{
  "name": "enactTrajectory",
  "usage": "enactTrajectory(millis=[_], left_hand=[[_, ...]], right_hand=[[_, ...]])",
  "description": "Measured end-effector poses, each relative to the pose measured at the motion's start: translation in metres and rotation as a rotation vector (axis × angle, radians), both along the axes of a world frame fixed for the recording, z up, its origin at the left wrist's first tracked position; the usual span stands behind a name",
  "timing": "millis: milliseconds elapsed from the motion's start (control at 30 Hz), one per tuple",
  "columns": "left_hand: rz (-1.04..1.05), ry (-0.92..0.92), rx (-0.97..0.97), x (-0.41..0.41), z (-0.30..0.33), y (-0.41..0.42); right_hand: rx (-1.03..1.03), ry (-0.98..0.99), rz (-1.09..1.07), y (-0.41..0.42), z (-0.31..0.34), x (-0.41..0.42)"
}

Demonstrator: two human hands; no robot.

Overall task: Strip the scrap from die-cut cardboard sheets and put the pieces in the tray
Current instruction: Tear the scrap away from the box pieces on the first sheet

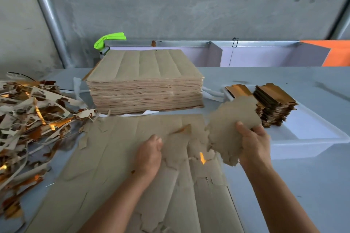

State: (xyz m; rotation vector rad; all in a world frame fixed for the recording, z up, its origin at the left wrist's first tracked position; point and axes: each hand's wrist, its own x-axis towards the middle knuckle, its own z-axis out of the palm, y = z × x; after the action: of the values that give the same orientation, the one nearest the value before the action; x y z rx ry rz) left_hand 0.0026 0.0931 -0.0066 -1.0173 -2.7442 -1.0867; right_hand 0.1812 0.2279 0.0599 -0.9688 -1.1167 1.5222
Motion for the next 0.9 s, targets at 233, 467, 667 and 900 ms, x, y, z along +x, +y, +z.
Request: enactTrajectory(millis=[233, 467, 667, 900], left_hand=[[0.419, -0.082, 0.138, -0.022, 0.003, -0.025], [0.360, 0.180, -0.022, -0.013, 0.014, -0.036], [-0.213, 0.255, 0.380, 0.045, 0.047, -0.015], [-0.390, -0.623, 0.441, 0.068, 0.051, -0.005]], right_hand=[[-0.093, 0.130, -0.075, 0.005, 0.010, 0.006], [-0.166, 0.124, -0.009, -0.003, 0.013, -0.008], [-0.290, 0.209, 0.054, -0.014, 0.013, -0.028], [-0.392, 0.361, 0.069, -0.022, 0.013, -0.039]])
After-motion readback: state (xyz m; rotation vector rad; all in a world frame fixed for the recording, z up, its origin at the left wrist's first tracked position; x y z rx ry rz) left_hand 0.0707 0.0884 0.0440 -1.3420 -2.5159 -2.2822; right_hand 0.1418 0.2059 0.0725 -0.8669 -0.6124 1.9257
